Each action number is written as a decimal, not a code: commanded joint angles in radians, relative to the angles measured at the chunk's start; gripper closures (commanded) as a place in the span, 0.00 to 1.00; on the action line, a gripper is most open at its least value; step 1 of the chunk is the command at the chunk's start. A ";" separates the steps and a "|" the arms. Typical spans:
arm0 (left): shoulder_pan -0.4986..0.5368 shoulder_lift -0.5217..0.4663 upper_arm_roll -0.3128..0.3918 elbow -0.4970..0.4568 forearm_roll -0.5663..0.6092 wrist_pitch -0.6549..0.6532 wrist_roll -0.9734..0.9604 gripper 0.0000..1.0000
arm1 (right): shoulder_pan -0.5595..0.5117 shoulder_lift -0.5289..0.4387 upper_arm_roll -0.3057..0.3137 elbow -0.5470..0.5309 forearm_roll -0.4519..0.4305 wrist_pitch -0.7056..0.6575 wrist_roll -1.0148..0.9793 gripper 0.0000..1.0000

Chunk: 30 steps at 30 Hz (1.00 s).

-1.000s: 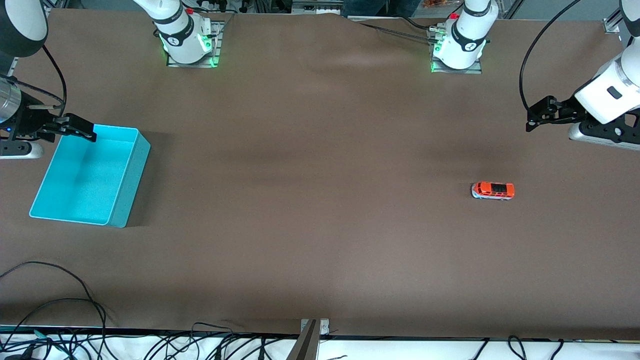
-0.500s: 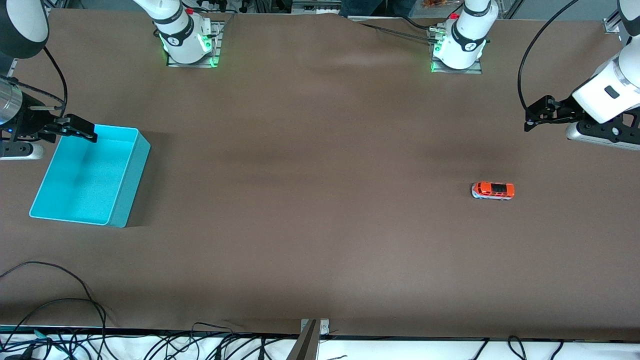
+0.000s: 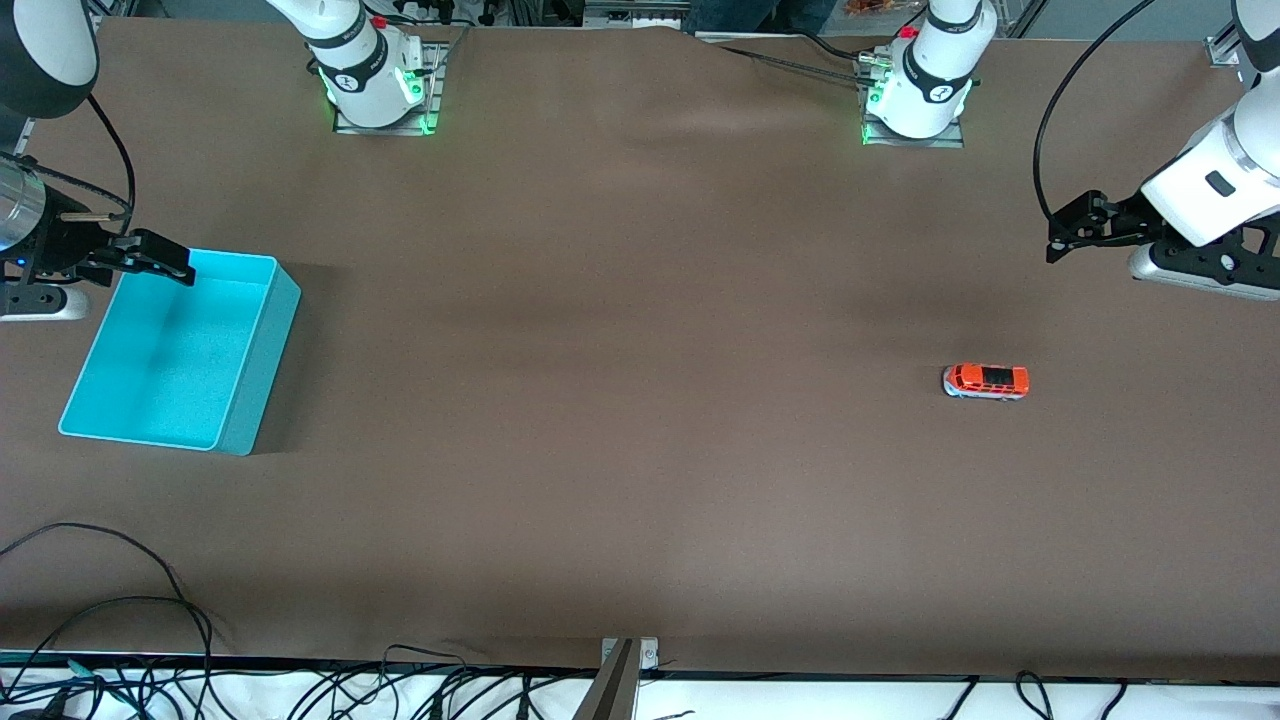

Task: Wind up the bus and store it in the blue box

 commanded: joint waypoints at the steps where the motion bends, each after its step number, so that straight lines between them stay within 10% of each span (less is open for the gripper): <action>1: 0.002 -0.001 -0.005 0.013 -0.012 -0.011 -0.005 0.00 | -0.003 0.010 0.007 0.028 -0.016 -0.021 -0.011 0.00; 30: 0.016 0.067 0.005 0.082 0.008 -0.004 0.544 0.00 | -0.005 0.016 0.006 0.028 -0.018 -0.021 -0.011 0.00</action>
